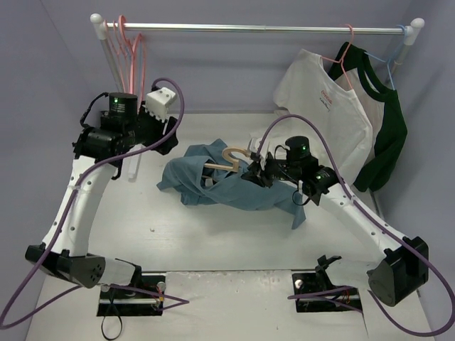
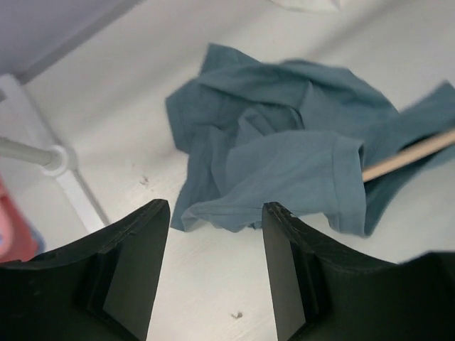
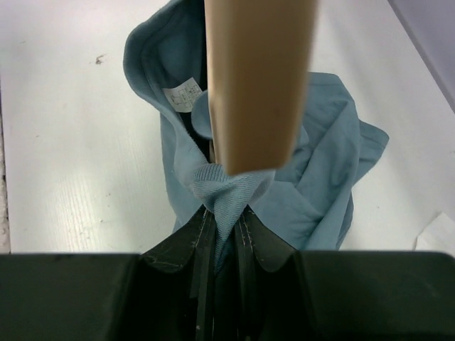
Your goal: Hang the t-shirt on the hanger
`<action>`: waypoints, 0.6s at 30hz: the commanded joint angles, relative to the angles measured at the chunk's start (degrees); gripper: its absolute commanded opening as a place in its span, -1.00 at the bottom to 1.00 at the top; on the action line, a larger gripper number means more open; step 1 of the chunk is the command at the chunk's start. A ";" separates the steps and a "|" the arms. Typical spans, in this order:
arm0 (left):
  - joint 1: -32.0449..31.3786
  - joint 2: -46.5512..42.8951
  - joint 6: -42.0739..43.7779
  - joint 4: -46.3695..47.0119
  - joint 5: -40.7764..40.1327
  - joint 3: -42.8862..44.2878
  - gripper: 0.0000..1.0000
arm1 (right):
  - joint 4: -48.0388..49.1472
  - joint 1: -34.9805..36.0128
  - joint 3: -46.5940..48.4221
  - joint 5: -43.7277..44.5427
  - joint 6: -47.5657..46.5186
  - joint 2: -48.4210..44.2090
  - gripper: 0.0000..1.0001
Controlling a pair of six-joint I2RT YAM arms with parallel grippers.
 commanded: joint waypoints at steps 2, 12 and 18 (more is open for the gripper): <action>2.94 3.47 13.95 -8.65 21.56 3.94 0.08 | 1.35 -0.87 5.29 -5.34 -2.55 0.27 -1.00; 3.47 4.00 19.16 -10.96 29.61 -3.18 0.08 | 0.30 -2.19 6.61 -9.38 -2.81 2.37 -1.00; 2.95 3.56 19.25 -9.65 29.97 -5.02 0.08 | 0.21 -2.19 7.40 -11.93 -2.81 3.08 -1.00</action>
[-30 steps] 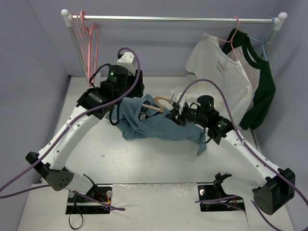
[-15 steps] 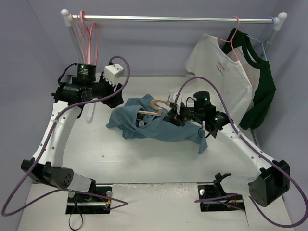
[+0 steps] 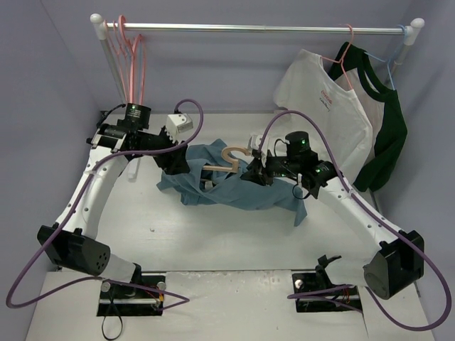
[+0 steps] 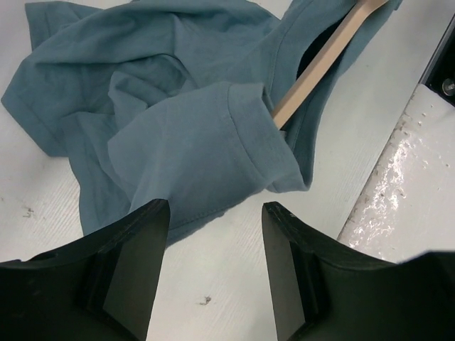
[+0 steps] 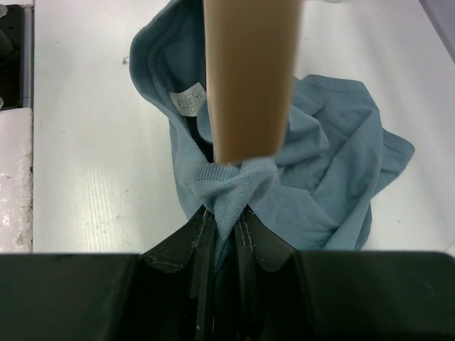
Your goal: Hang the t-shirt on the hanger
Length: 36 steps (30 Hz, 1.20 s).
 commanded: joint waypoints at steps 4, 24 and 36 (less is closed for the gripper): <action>-0.38 -2.99 0.84 6.12 -0.80 -3.24 0.08 | 3.68 -0.31 4.72 -6.12 -1.04 -0.20 -1.00; -8.81 -3.00 -0.13 7.63 -1.51 -7.20 -0.42 | -0.09 -0.31 7.35 -7.79 -0.78 1.82 -1.00; -10.04 -3.79 -1.09 8.51 0.07 -7.56 -0.40 | -0.45 -0.31 8.06 -8.41 -0.60 2.62 -1.00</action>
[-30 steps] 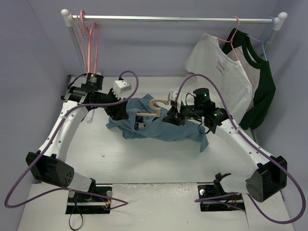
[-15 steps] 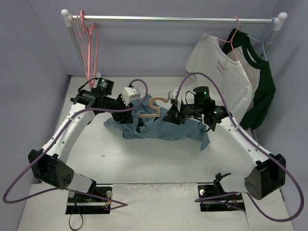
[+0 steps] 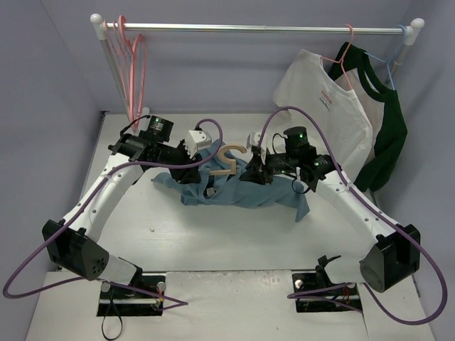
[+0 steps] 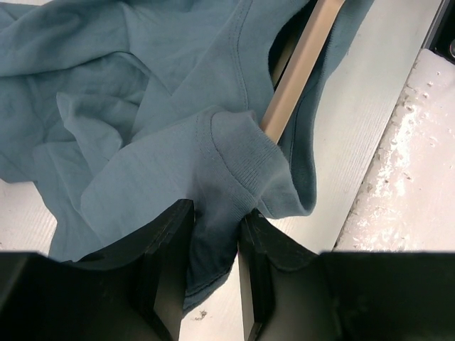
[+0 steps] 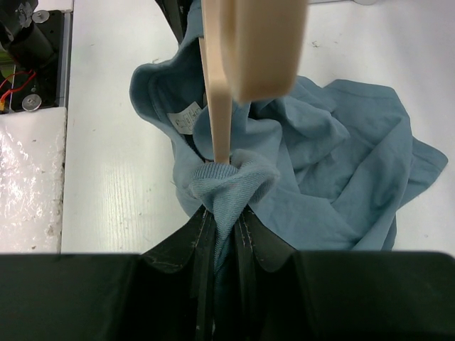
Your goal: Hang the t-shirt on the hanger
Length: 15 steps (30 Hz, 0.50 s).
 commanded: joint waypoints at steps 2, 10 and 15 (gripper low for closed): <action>-1.08 -2.63 -1.36 2.67 4.29 0.84 -0.41 | 5.08 0.35 3.51 -2.92 0.42 -0.45 -1.00; -1.79 -3.86 -2.24 4.69 3.77 0.14 -0.99 | 3.16 0.26 4.04 0.59 -0.01 -0.27 -0.99; -1.79 -11.06 -5.22 14.88 2.53 -6.26 -1.00 | 0.08 -2.28 4.83 2.70 -1.51 -0.36 -0.90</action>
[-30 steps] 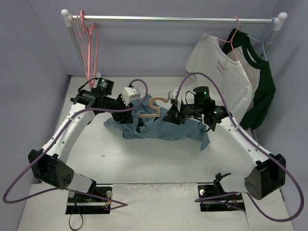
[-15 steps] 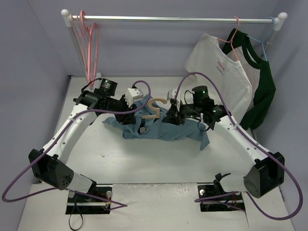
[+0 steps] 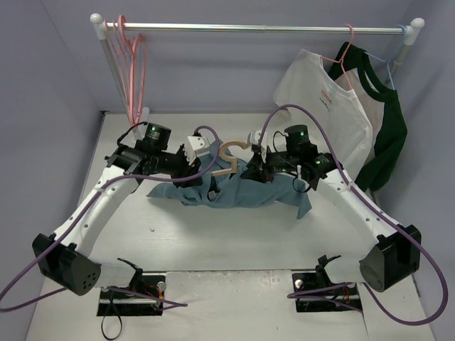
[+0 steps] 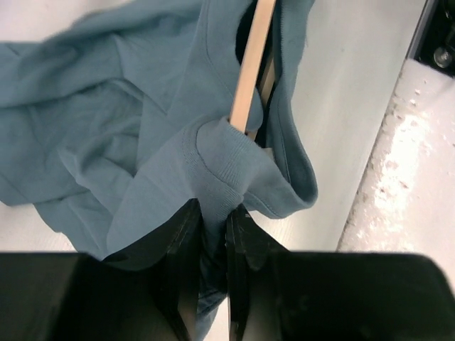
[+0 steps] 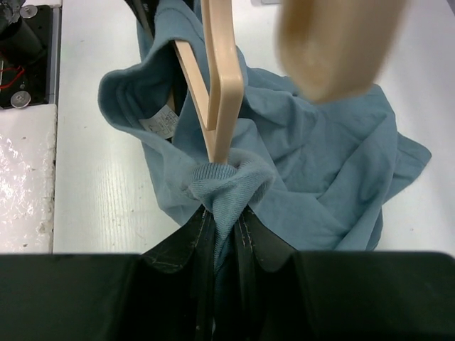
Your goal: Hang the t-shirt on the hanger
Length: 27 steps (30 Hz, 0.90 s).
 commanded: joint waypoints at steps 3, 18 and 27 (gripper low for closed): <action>-0.32 -9.09 -5.16 13.46 0.81 -3.12 -1.00 | 1.38 -2.40 3.76 3.73 0.00 -1.41 -0.51; -0.32 -15.51 -10.08 18.74 -6.12 -0.23 -1.00 | 5.68 -5.30 5.96 23.07 8.08 -11.32 0.08; -0.32 -13.14 -18.96 25.42 -15.80 14.50 -1.00 | 10.00 -5.30 8.42 33.09 15.02 -19.43 0.43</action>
